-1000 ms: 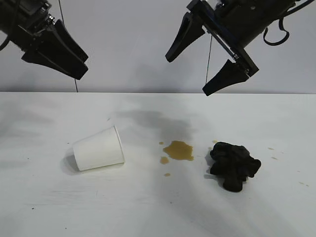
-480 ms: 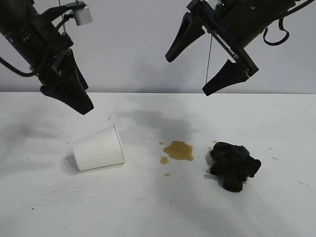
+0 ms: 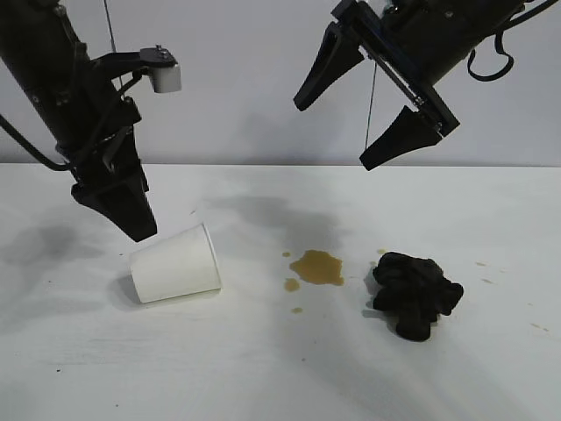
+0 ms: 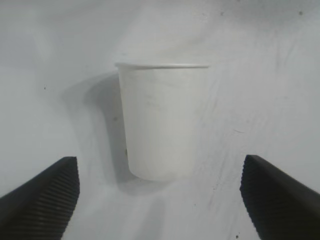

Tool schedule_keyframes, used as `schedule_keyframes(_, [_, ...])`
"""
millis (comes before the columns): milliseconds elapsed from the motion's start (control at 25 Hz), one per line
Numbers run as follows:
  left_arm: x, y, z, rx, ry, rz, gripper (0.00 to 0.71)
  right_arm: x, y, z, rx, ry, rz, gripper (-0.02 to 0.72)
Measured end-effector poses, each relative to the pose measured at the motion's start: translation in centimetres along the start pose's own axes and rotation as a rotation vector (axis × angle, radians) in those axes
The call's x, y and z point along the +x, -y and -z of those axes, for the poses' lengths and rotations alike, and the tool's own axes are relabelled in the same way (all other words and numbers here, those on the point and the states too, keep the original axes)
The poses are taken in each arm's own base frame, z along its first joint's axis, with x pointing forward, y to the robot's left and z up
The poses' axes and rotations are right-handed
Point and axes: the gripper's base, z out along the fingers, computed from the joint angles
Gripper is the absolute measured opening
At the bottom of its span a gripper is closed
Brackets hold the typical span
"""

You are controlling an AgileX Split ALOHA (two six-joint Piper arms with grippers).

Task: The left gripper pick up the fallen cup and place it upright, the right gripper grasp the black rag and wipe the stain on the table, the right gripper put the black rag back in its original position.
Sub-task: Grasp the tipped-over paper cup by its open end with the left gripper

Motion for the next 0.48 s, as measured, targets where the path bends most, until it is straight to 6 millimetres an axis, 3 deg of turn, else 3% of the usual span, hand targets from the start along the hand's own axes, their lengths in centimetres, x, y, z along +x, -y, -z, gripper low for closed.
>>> schedule_keyframes(160, [-1.04,0.58,-0.33,-0.043,-0.012,-0.004,0.633,0.0,0.0,0.0,0.0,0.0,0.0,0.694])
schedule_keyframes(480, [-1.24,0.82,-0.39,-0.038,-0.011,0.082,0.633,0.0,0.0,0.0,0.0,0.0,0.0,0.694])
